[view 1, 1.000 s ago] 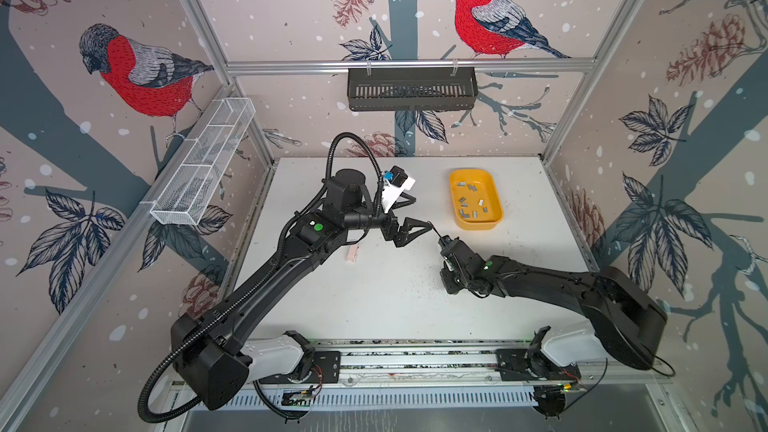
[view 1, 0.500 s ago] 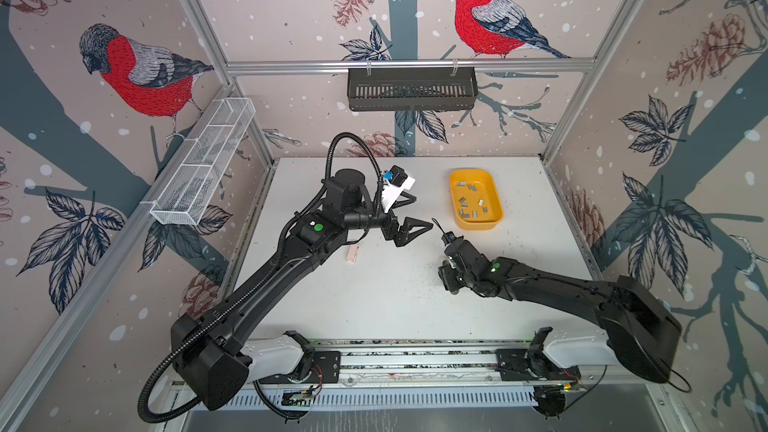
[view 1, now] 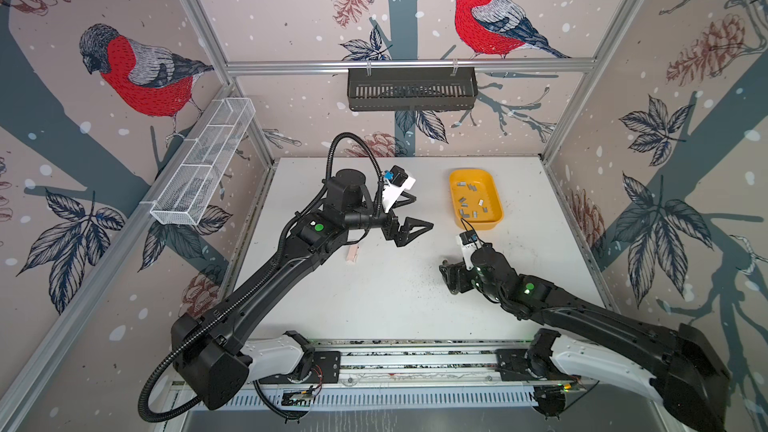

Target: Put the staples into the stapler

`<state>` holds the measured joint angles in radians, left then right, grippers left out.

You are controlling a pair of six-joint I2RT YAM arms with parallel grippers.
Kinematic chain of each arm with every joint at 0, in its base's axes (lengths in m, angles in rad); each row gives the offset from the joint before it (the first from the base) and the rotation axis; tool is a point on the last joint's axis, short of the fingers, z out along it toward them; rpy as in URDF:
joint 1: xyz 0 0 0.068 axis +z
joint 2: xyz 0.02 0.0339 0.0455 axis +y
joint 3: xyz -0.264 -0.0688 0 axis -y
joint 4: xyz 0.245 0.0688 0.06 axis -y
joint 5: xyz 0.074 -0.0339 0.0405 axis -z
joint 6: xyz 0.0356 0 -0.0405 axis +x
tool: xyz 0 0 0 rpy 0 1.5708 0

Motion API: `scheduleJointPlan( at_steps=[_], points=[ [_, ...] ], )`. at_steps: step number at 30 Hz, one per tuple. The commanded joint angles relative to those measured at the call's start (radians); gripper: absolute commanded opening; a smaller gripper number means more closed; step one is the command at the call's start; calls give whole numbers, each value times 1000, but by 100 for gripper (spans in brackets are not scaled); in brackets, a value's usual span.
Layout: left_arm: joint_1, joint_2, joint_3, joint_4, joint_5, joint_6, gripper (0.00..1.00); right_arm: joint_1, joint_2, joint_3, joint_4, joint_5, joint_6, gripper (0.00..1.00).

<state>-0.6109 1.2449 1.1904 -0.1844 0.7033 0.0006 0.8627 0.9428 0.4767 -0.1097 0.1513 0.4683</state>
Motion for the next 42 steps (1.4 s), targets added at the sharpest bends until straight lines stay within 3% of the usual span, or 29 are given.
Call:
scheduleJointPlan(
  at_steps=[1, 8, 15, 19, 27, 32, 42],
  points=[
    [-3, 6, 8, 37, 0, 8, 99, 3, -61, -34, 77, -46, 16, 87],
    [-7, 26, 1, -3, -101, -1, 99, 11, -213, -153, 229, -165, 29, 93],
    [-7, -24, -110, -88, -545, -92, 97, 19, -215, -224, 401, -291, -17, 96],
    [-2, -58, -187, -102, -713, -193, 95, 35, -127, -188, 463, -320, -70, 96],
    [128, -116, -320, -175, -779, -284, 95, 112, 110, -60, 546, -236, -186, 95],
    [167, -53, -315, -256, -806, -292, 94, 201, 196, -93, 711, -136, -214, 95],
    [230, 141, -205, -362, -752, -153, 92, 325, 318, -88, 758, -1, -254, 95]
  ],
)
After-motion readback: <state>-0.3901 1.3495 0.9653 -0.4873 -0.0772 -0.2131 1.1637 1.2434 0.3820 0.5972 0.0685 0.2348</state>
